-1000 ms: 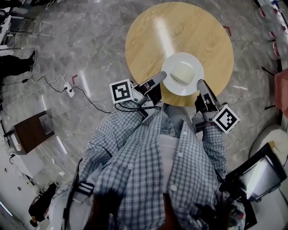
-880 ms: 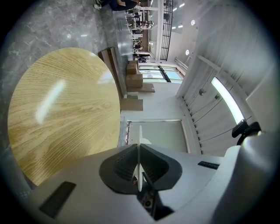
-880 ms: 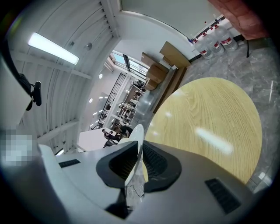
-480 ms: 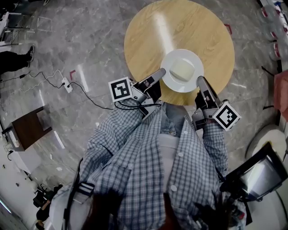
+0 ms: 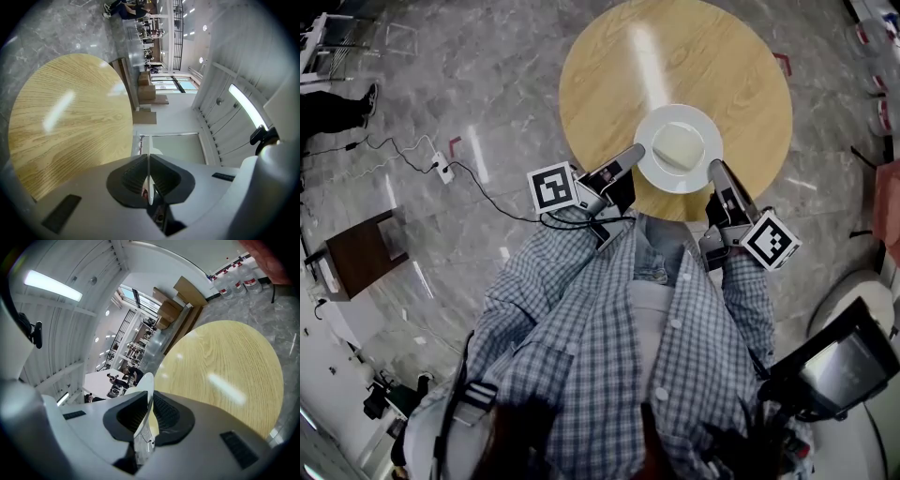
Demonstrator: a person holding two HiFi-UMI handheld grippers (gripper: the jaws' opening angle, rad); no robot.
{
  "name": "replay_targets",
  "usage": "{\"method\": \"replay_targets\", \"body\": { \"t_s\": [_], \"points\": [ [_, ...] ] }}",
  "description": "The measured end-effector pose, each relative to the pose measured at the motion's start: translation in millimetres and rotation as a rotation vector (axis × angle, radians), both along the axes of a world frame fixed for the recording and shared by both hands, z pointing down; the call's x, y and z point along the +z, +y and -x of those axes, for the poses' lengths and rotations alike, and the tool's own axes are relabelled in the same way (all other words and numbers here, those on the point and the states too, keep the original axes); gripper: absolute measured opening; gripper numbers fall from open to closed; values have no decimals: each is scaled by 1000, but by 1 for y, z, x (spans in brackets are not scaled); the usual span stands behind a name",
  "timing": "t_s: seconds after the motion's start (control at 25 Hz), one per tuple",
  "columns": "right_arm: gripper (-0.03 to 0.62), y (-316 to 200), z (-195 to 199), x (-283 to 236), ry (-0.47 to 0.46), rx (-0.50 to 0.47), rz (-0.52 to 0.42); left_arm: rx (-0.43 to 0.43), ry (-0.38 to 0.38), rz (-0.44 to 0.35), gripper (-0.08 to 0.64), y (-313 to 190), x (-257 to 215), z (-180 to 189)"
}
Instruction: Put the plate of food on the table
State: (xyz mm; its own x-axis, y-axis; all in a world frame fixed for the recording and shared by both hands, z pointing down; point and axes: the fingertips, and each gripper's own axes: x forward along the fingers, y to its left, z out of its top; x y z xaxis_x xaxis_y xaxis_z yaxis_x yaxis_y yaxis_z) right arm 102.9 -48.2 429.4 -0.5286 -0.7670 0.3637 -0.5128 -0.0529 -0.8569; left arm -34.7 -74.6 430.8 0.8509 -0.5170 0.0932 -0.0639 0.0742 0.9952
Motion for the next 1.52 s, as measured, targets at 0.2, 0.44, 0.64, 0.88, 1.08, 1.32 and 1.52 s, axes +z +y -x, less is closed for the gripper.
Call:
{"method": "replay_targets", "body": {
  "t_s": [0.2,0.44,0.64,0.88,1.08,1.32,1.52],
  "points": [
    [34,-3,3,-2,-1,-17,5,-18,-18,1,21,0,-3,3],
    [34,-6,3,-1,1,-37,4,-18,-38,7,21,-1,1,2],
    [34,-5,0,6,4,-29,39,-6,-47,30,21,0,5,0],
    [34,-3,2,16,8,-14,81,21,-102,46,21,2,15,2],
    [34,-8,-10,44,17,-13,106,32,-117,57,21,-6,40,-11],
    [34,-29,-31,73,22,-25,149,41,-186,92,21,-26,71,-29],
    [34,-34,-31,87,33,-21,169,47,-205,115,21,-27,87,-29]
  ]
}}
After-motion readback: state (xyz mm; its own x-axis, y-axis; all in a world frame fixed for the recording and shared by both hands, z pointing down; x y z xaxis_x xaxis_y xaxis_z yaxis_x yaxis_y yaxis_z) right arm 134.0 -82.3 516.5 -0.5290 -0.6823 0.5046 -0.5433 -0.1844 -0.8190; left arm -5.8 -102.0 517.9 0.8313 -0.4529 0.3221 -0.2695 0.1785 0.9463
